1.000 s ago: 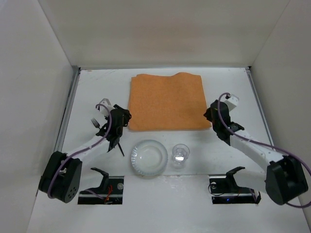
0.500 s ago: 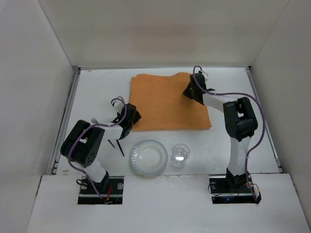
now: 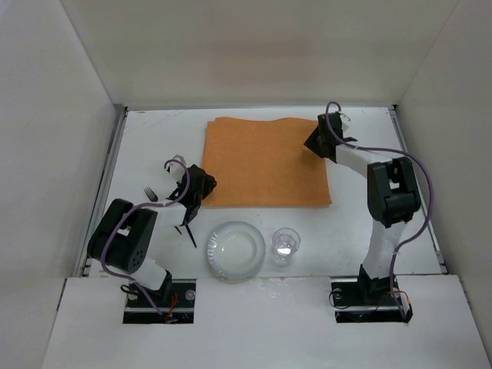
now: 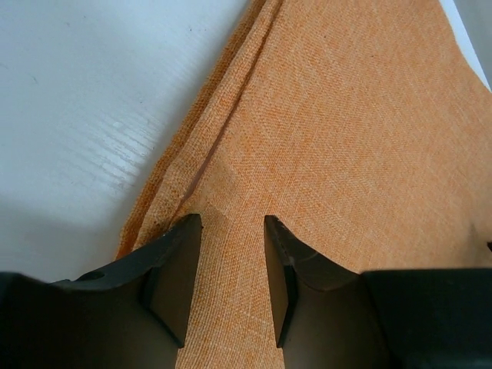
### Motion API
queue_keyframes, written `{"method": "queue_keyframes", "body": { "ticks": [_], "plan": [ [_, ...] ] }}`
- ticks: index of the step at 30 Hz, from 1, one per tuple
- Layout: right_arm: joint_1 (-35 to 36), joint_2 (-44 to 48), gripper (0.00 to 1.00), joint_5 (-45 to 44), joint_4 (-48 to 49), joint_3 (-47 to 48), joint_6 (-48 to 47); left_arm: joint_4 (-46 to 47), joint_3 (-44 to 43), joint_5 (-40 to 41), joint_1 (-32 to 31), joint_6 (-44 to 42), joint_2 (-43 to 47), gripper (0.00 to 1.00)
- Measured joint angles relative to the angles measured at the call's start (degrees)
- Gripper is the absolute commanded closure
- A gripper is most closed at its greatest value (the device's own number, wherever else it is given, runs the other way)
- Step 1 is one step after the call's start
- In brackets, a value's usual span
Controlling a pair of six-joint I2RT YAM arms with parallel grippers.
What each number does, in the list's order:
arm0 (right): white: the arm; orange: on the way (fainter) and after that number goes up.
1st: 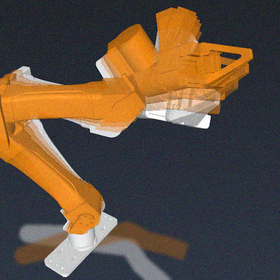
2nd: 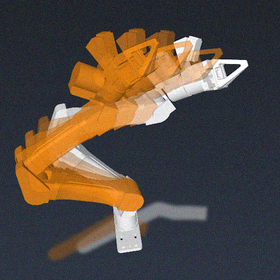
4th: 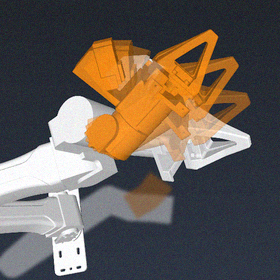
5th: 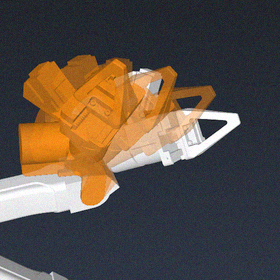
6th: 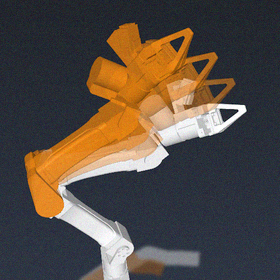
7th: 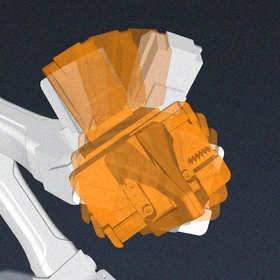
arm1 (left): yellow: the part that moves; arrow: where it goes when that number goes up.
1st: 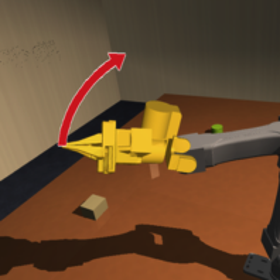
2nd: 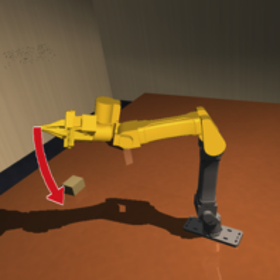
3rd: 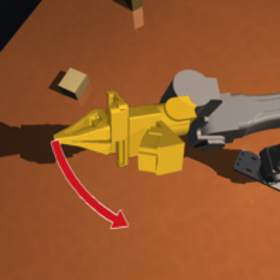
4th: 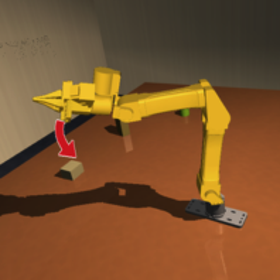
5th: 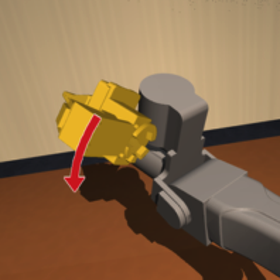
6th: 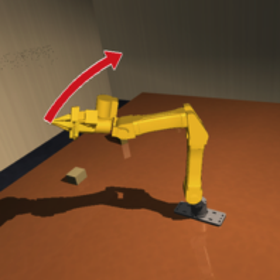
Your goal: Set the dinner table for one person
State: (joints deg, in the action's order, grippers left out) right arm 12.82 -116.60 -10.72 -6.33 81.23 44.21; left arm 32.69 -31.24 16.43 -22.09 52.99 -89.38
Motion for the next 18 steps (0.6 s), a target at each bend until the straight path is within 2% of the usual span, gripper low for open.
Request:
{"method": "queue_keyframes", "body": {
  "ticks": [3, 6, 8, 10, 15, 18],
  "plan": [
    [0.61, 8.07, 0.61, -0.22, 1.64, -6.97, -1.53, -1.16, 0.66, 1.14, -0.76, -0.35, 2.67, 0.62],
    [3.17, 17.86, 0.78, -0.07, 4.44, -14.82, -3.76, -2.25, 1.07, 1.81, -2.1, -1.09, 6.27, 0.61],
    [7.1, 23.45, 0.9, 0.7, 6.27, -19.12, -5.77, -2.21, 1.64, 2.01, -3.37, -2.08, 9.31, 0.64],
    [13.25, 27.71, 0.96, 2.29, 7.48, -22.38, -8.5, -1.9, 2.75, 2.19, -4.79, -3.74, 12.76, 0.68],
    [27.89, 33.24, 0.95, 7.37, 5.33, -26.69, -14.73, -0.24, 6.54, 2.23, -5.77, -8.26, 17.73, 0.74],
    [31.32, 38.53, 0.89, 8.22, 1.95, -29.9, -15.96, 1.05, 8.92, 2.1, -5.03, -9.49, 17.97, 0.77]
  ]
}}
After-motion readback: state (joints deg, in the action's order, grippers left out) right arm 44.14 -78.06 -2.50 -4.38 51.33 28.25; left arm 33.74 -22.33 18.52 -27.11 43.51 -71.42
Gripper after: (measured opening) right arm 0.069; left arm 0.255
